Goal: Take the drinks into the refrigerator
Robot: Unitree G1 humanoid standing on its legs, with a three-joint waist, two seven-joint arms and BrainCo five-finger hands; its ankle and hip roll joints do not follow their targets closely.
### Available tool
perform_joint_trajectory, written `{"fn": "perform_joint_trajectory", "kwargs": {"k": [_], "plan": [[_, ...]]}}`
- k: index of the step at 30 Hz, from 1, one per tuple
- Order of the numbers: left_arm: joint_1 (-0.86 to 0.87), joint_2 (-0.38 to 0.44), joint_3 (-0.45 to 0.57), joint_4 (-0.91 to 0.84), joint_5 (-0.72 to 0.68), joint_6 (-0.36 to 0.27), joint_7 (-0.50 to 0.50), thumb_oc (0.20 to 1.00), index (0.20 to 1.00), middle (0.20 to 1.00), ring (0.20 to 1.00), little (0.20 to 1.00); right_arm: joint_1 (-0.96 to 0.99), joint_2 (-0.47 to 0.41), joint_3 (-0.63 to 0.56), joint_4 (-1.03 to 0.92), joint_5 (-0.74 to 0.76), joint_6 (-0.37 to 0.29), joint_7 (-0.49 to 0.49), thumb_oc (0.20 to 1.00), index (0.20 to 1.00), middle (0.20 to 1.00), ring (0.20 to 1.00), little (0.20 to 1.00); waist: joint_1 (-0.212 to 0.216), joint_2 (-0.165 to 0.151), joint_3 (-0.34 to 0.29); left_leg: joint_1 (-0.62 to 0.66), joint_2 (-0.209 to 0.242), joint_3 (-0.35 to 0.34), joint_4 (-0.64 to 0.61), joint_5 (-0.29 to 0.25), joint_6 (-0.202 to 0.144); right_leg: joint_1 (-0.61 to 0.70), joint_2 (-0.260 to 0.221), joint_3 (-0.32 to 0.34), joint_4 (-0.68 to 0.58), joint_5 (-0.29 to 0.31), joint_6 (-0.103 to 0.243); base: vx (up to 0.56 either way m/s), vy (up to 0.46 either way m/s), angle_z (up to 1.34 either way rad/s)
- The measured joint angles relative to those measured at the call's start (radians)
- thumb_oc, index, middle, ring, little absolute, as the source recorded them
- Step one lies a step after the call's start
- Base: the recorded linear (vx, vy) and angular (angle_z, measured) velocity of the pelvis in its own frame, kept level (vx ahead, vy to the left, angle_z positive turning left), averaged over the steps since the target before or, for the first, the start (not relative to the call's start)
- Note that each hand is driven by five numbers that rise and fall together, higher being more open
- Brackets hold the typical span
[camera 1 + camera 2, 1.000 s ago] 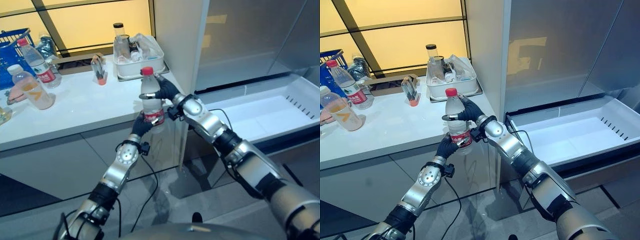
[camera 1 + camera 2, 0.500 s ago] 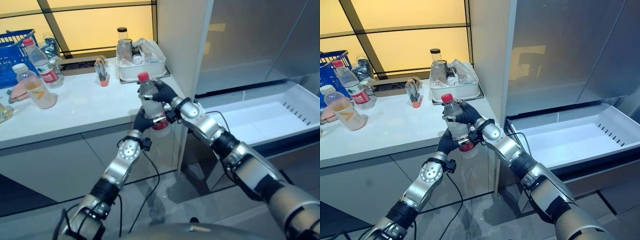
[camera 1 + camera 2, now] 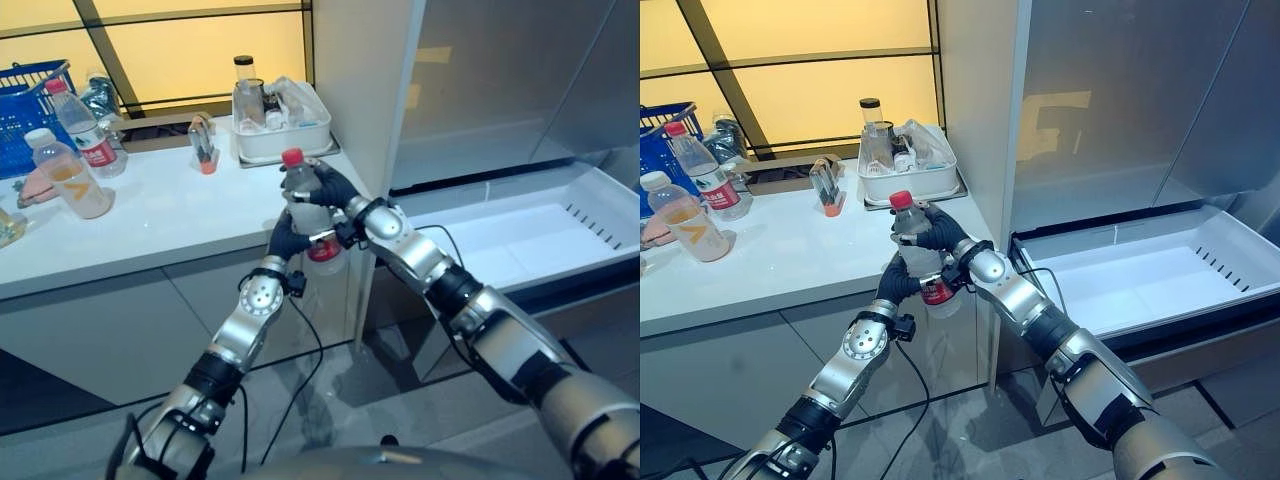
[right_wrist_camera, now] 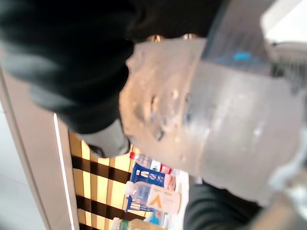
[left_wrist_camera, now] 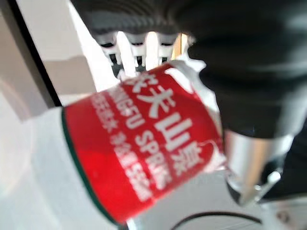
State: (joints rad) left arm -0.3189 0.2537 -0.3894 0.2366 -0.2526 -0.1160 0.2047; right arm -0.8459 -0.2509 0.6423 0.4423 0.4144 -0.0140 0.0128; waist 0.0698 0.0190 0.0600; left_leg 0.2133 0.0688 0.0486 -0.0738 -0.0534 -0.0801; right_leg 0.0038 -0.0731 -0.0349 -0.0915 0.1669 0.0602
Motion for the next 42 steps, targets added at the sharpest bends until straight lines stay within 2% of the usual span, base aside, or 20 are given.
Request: {"fn": "perform_joint_trajectory", "kwargs": {"k": [5,9,15,18,31,36,42], "plan": [[0.008,-0.024,-0.026,0.029,-0.046,-0.006,-0.049,1.000,1.000,1.000,1.000,1.000,0.005,-0.047,-0.005,-0.009,0.009,0.000,-0.010,0.200,0.200,0.200,0.200,0.200,0.001,0.007,0.002,-0.001,0.002,0.000,0.000,0.000,0.000,0.000,0.000,0.000,0.000,0.000,0.000,0.00,0.000,0.00],[0.056,-0.028,-0.029,0.030,-0.063,-0.005,-0.103,1.000,1.000,1.000,1.000,1.000,0.007,-0.120,-0.031,-0.052,0.019,-0.001,-0.022,0.200,0.200,0.200,0.200,0.200,0.000,0.019,0.008,-0.006,0.005,0.001,-0.002,0.000,0.001,-0.005,0.000,0.001,0.000,0.000,0.000,-0.03,-0.006,0.00],[0.146,-0.030,-0.010,0.018,-0.115,-0.008,-0.137,1.000,1.000,1.000,1.000,1.000,0.082,-0.238,-0.179,-0.141,0.050,-0.023,-0.055,0.200,0.200,0.200,0.200,0.200,0.001,0.032,0.013,-0.015,0.006,0.001,-0.004,0.000,0.001,-0.014,0.003,0.002,0.000,-0.002,0.000,-0.01,-0.001,0.02],[0.215,-0.023,0.028,0.014,-0.118,-0.008,-0.155,1.000,1.000,1.000,1.000,1.000,0.141,-0.312,-0.264,-0.177,0.063,-0.056,-0.075,0.200,0.200,0.200,0.200,0.200,0.002,0.035,0.014,-0.015,0.006,0.002,-0.009,0.000,0.001,-0.017,0.004,0.005,-0.001,-0.002,0.001,0.00,0.000,0.00],[0.282,0.008,0.107,-0.137,-0.119,-0.029,-0.192,1.000,1.000,1.000,1.000,1.000,0.293,-0.438,-0.465,-0.287,0.092,-0.121,-0.091,0.200,0.200,0.200,0.200,0.200,0.001,0.041,0.055,-0.018,0.006,0.005,-0.013,-0.005,0.008,-0.026,0.003,0.015,0.000,-0.009,0.007,0.00,0.000,-0.02],[0.332,0.044,0.139,-0.182,-0.123,-0.029,-0.214,1.000,1.000,1.000,1.000,1.000,0.350,-0.507,-0.536,-0.252,0.099,-0.136,-0.110,0.200,0.200,0.200,0.200,0.200,0.000,0.039,0.060,-0.033,0.003,0.005,-0.013,-0.005,0.009,-0.034,0.002,0.016,0.000,-0.009,0.008,0.00,0.000,0.00],[0.366,0.079,0.158,-0.216,-0.137,-0.030,-0.246,1.000,1.000,1.000,1.000,1.000,0.390,-0.538,-0.548,-0.011,0.039,-0.109,-0.098,0.200,0.200,0.200,0.200,0.200,0.003,0.030,0.070,-0.033,0.001,0.004,-0.013,-0.005,0.009,-0.041,-0.001,0.016,0.000,-0.009,0.009,0.02,0.002,0.00]]}}
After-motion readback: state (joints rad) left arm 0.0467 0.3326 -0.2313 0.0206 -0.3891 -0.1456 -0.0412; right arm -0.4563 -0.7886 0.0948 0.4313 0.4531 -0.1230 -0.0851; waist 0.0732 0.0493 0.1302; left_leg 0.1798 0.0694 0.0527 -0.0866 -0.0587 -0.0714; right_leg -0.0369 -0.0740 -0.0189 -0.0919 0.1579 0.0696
